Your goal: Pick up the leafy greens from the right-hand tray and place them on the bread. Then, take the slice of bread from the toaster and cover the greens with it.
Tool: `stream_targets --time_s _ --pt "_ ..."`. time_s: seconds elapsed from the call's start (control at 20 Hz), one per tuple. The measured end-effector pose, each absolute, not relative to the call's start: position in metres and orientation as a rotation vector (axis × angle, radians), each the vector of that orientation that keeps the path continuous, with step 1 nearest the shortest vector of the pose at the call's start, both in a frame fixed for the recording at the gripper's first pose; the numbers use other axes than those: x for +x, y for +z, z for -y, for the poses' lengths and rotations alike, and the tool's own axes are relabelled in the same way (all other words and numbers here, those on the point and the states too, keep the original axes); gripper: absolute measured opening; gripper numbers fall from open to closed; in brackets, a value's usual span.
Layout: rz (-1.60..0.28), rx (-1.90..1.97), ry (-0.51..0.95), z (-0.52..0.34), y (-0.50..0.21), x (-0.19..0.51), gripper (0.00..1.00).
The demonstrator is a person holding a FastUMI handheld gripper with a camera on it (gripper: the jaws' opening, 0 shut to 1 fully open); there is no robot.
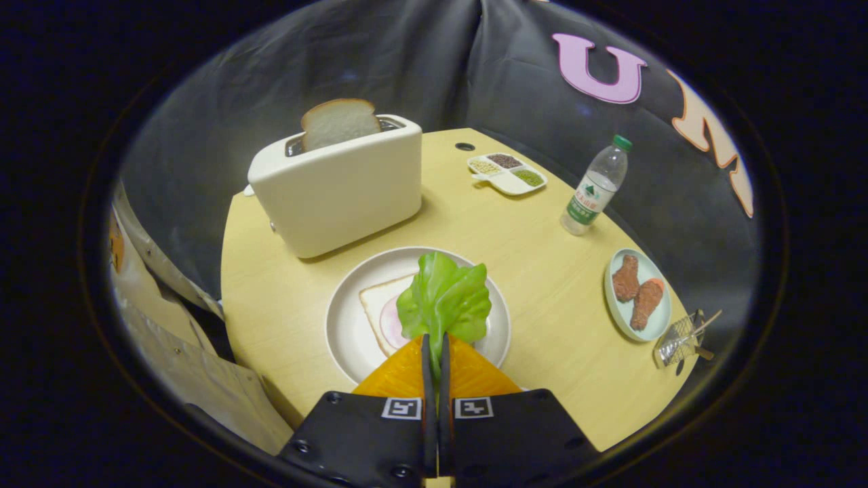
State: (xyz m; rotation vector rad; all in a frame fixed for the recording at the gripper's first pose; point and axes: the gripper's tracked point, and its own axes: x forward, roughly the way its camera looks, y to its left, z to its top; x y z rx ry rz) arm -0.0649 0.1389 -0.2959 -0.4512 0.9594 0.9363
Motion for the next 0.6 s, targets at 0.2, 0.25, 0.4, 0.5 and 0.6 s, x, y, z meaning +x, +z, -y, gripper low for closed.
stream_targets --time_s 0.2,0.25,0.4,0.5,0.6 --pt "-0.975 -0.437 0.974 -0.159 -0.302 -0.071 0.04" --pt "-0.980 -0.432 0.985 -0.164 -0.303 -0.074 0.04" --pt "-0.994 -0.419 1.008 -0.178 -0.308 -0.078 0.04" --pt "-1.007 -0.418 1.026 -0.185 -0.312 -0.082 0.04" --pt "-1.031 -0.416 1.041 -0.189 -0.317 -0.085 0.05"
